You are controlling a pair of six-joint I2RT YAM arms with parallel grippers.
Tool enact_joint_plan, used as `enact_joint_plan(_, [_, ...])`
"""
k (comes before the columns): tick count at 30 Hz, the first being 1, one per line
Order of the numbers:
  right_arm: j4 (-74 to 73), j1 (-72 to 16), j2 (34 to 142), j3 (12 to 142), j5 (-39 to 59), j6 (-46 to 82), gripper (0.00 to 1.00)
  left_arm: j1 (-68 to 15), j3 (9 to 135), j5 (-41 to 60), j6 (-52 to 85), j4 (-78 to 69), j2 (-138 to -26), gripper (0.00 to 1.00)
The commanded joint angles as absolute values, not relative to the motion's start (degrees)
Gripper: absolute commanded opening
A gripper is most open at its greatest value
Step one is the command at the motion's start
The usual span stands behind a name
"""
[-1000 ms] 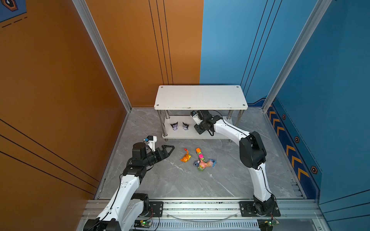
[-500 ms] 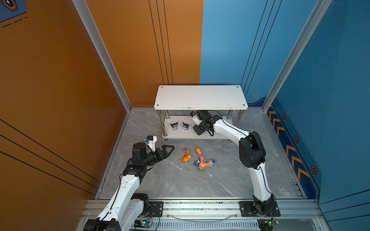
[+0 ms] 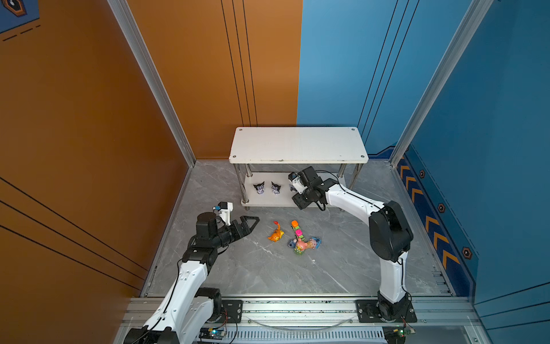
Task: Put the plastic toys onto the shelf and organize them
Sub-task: 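Open the right gripper to release the elephant beside the witch figures, then lower the right gripper onto the orange-and-green toy truck and grasp it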
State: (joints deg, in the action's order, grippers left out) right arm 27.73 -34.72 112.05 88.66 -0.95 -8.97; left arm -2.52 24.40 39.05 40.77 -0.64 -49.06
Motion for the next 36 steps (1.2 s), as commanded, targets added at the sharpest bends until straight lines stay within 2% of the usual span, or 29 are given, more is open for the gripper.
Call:
enact_joint_plan(1, [26.71, -36.41, 105.51, 83.75, -2.76, -8.33, 0.69, -2.02, 23.86, 39.8, 40.61, -1.15, -48.38, 0.98])
enact_joint_plan(6, [27.89, -37.0, 97.64, 75.65, 0.36, -7.11, 0.68, -2.11, 23.81, 39.66, 40.63, -1.05, -48.02, 0.98])
enact_joint_plan(10, [27.92, -38.24, 95.31, 71.42, 3.25, -5.17, 0.65, -2.16, 23.85, 39.62, 40.6, -1.14, -48.09, 0.98])
enact_joint_plan(15, [27.25, -40.98, 97.26, 70.65, 1.95, -1.93, 0.57, -2.29, 23.78, 39.64, 40.69, -1.01, -47.91, 0.98])
enact_joint_plan(24, [24.38, -43.64, 100.34, 70.79, 1.32, 9.75, 0.59, -2.99, 23.75, 38.85, 40.55, 0.5, -46.05, 0.98])
enact_joint_plan(36, [25.14, -44.83, 106.42, 72.2, -0.64, 11.92, 0.55, -3.08, 23.77, 38.9, 40.35, 0.01, -46.69, 0.98])
